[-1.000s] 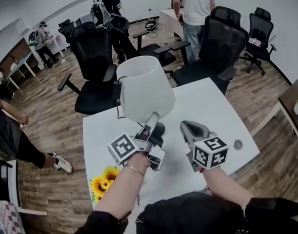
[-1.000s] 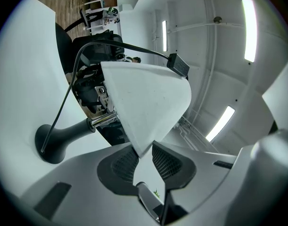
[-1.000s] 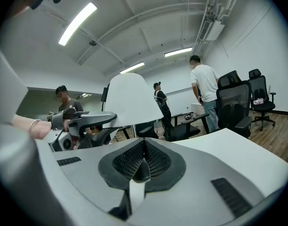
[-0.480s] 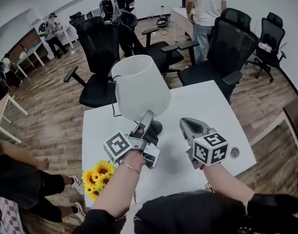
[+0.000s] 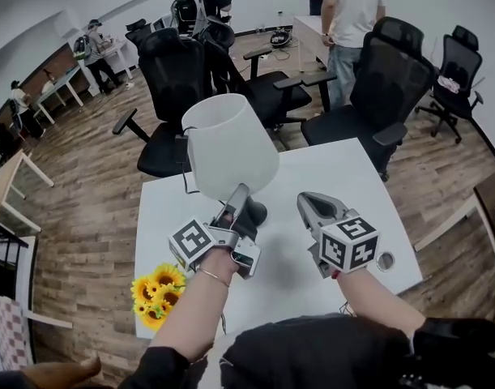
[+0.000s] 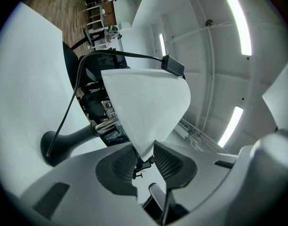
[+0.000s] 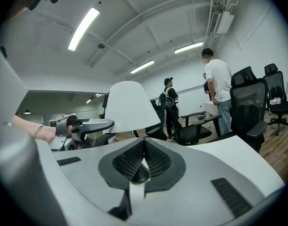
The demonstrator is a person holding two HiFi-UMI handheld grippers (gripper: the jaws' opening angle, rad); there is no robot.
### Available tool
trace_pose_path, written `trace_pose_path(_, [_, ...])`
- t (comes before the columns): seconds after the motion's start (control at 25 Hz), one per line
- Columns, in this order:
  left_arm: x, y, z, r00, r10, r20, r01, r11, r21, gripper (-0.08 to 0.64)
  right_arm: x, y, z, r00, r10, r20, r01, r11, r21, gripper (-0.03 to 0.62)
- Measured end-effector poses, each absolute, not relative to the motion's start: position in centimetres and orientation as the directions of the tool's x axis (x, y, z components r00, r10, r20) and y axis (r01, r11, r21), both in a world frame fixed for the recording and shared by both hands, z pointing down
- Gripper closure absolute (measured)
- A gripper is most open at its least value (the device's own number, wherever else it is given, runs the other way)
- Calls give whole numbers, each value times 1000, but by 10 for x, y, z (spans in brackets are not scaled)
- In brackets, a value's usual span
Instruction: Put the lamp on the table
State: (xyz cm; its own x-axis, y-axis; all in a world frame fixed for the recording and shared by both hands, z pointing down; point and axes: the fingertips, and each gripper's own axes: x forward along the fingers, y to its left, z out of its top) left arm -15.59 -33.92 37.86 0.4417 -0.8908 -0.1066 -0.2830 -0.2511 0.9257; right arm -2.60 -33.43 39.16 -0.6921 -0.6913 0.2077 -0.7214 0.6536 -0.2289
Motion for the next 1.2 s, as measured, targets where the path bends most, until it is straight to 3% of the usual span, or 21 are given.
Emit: trace_pose_path(1.2, [-131, -327, 390, 429, -899, -89, -287, -229, 930, 449, 5, -320, 394, -687, -699, 197, -726, 648, -230, 577])
